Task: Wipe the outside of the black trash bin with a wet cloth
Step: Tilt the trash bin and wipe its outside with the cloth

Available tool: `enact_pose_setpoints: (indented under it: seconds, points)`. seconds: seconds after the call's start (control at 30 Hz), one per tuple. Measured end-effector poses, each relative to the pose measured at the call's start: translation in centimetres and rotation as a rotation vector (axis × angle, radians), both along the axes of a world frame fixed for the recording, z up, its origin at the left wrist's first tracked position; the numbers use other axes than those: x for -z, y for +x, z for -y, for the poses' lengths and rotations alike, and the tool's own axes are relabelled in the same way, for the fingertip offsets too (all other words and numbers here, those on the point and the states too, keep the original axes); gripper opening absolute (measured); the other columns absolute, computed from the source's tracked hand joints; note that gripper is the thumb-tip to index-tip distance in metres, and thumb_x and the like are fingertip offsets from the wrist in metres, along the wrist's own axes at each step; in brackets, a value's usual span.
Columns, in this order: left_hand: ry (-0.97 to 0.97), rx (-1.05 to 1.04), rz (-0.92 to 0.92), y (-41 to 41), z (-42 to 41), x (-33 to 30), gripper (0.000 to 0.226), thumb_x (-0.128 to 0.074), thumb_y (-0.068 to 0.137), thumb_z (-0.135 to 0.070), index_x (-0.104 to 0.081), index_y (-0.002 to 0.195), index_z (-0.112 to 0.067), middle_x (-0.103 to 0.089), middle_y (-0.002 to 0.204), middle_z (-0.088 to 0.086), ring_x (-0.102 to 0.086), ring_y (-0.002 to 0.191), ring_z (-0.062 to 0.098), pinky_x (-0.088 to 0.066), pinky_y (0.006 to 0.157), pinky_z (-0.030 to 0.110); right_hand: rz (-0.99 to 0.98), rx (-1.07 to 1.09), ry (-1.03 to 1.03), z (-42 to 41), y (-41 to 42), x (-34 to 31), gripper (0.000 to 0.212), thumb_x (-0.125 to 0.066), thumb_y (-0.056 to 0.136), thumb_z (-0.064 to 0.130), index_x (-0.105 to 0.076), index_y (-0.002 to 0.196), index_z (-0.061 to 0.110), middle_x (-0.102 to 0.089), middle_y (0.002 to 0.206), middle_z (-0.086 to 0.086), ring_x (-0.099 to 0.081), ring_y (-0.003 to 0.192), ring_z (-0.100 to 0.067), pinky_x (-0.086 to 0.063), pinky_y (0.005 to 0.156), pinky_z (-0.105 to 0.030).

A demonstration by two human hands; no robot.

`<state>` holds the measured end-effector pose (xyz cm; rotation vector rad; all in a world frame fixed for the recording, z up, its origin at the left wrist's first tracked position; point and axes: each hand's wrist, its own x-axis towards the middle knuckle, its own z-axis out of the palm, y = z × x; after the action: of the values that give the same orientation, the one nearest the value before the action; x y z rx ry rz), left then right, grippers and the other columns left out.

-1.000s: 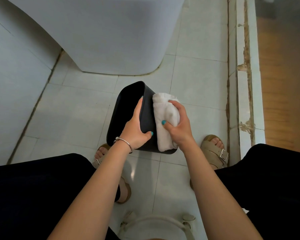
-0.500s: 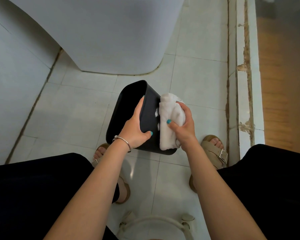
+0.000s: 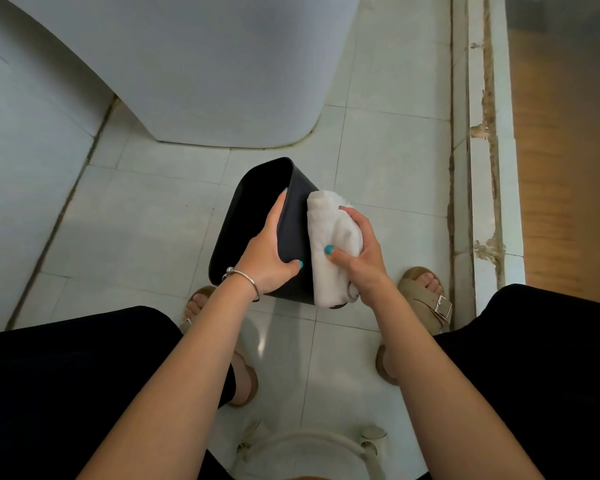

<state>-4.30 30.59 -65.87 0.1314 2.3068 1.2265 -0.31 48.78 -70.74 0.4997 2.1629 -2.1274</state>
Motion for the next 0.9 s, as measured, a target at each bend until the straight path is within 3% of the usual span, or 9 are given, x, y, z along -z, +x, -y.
enact_pose_setpoints:
  seconds: [0.13, 0.23, 0.33, 0.53, 0.67, 0.8, 0.9]
  points:
    - [0.013, -0.016, 0.002, 0.2, 0.1, 0.2, 0.111, -0.072, 0.078, -0.007, 0.004, 0.148, -0.048, -0.044, 0.122, -0.014, -0.054, 0.095, 0.001, -0.049, 0.081, 0.022, 0.052, 0.055, -0.002, -0.7, -0.3, 0.5, 0.066, -0.069, 0.068, 0.014, -0.05, 0.128, 0.038, -0.052, 0.132, 0.012, -0.054, 0.118, -0.013, -0.052, 0.097, -0.041]
    - [0.017, -0.021, 0.005, 0.1, 0.1, 0.3, 0.111, -0.072, 0.078, -0.006, 0.003, 0.149, -0.047, -0.044, 0.124, -0.015, -0.055, 0.099, 0.006, -0.047, 0.08, 0.02, 0.011, 0.028, 0.052, 0.1, -0.2, 0.2, 0.065, -0.066, 0.07, 0.015, -0.047, 0.129, 0.032, -0.049, 0.13, 0.02, -0.051, 0.119, -0.009, -0.049, 0.1, -0.039]
    - [0.046, -0.047, 0.0, 0.1, 0.5, 0.5, 0.111, -0.072, 0.076, -0.005, 0.001, 0.15, -0.043, -0.04, 0.13, -0.018, -0.052, 0.11, 0.009, -0.046, 0.086, 0.022, -0.046, -0.081, 0.063, 0.3, -0.4, 0.0, 0.064, -0.067, 0.069, 0.012, -0.05, 0.129, 0.026, -0.053, 0.131, 0.014, -0.052, 0.119, -0.01, -0.047, 0.102, -0.042]
    - [0.028, -0.022, -0.005, 0.1, 0.3, 0.3, 0.111, -0.072, 0.077, -0.005, 0.002, 0.15, -0.044, -0.043, 0.129, -0.014, -0.055, 0.108, 0.011, -0.05, 0.088, 0.027, 0.001, 0.063, 0.05, 0.8, -0.2, 0.3, 0.063, -0.067, 0.069, 0.015, -0.048, 0.126, 0.034, -0.051, 0.133, 0.014, -0.049, 0.123, -0.015, -0.046, 0.104, -0.045]
    - [0.026, -0.018, -0.005, -0.1, 0.5, 0.3, 0.112, -0.072, 0.076, -0.005, 0.002, 0.15, -0.044, -0.047, 0.126, -0.013, -0.057, 0.106, 0.013, -0.052, 0.09, 0.033, -0.03, -0.047, 0.005, 0.7, -0.2, 0.2, 0.063, -0.069, 0.069, 0.013, -0.052, 0.126, 0.033, -0.054, 0.13, 0.014, -0.053, 0.119, -0.013, -0.049, 0.099, -0.041]
    - [0.022, -0.019, -0.002, 0.2, 0.2, 0.3, 0.111, -0.072, 0.076, -0.006, 0.002, 0.149, -0.046, -0.047, 0.127, -0.012, -0.057, 0.105, 0.01, -0.051, 0.086, 0.027, 0.029, 0.098, -0.018, 0.4, -0.4, 0.3, 0.065, -0.068, 0.067, 0.016, -0.05, 0.127, 0.035, -0.053, 0.128, 0.013, -0.053, 0.116, -0.016, -0.052, 0.089, -0.031]
    - [0.006, -0.007, -0.011, -0.1, -0.2, 0.3, 0.111, -0.072, 0.076, -0.006, 0.003, 0.149, -0.045, -0.047, 0.124, -0.011, -0.057, 0.103, 0.013, -0.05, 0.086, 0.029, -0.022, 0.04, 0.03, 0.7, -0.3, 0.2, 0.063, -0.066, 0.069, 0.013, -0.049, 0.126, 0.031, -0.053, 0.127, 0.016, -0.053, 0.118, -0.015, -0.05, 0.096, -0.035]
